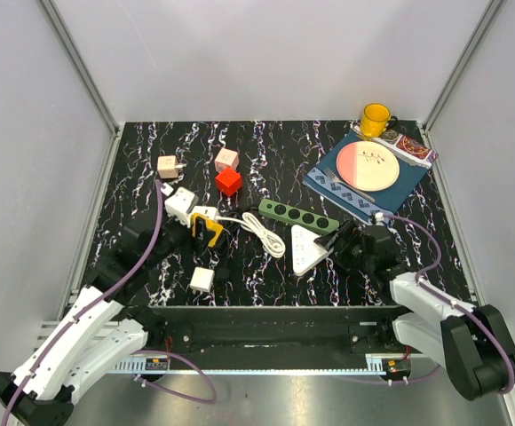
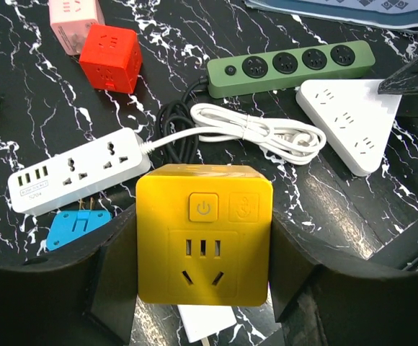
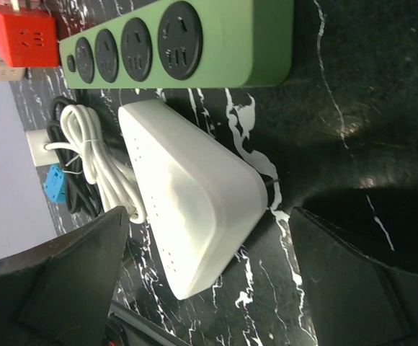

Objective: Insert the plug
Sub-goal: Pick up the socket from the center of the board.

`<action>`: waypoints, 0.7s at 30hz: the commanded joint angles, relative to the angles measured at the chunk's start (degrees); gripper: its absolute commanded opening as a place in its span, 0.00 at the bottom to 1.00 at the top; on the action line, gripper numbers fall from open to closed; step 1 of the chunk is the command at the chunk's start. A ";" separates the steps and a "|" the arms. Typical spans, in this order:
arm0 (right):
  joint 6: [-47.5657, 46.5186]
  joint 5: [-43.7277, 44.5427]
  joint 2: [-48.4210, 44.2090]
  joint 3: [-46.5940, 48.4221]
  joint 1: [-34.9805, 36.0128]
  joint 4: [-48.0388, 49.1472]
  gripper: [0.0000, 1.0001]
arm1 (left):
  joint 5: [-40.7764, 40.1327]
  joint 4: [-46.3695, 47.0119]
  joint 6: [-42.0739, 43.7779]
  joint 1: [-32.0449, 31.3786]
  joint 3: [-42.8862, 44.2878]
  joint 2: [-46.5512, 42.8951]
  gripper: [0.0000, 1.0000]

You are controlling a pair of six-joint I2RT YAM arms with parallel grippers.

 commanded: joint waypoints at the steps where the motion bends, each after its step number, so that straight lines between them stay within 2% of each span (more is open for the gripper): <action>1: 2.17 -2.90 3.08 -0.49 -0.73 10.79 0.95 | -0.66 7.67 2.54 -0.04 -0.56 -1.64 0.13; 6: -0.02 -3.77 6.95 -0.67 -1.17 13.88 0.85 | 4.26 8.72 3.42 0.05 -0.73 -1.55 0.14; 10: -1.61 -5.09 9.06 -0.58 -1.61 14.76 0.71 | 9.70 10.91 6.31 -0.04 -0.21 -0.67 0.14; 15: -6.08 -8.77 11.34 1.08 -2.49 14.06 0.48 | 14.90 11.71 10.36 -0.04 2.34 4.67 0.14; 17: -8.97 -10.45 12.83 2.14 -2.84 12.65 0.34 | 17.88 11.80 11.58 -0.39 4.27 7.05 0.14; 21: -15.31 -17.29 15.56 6.87 -3.10 8.10 0.24 | 16.86 11.71 13.35 -3.90 7.26 13.72 0.14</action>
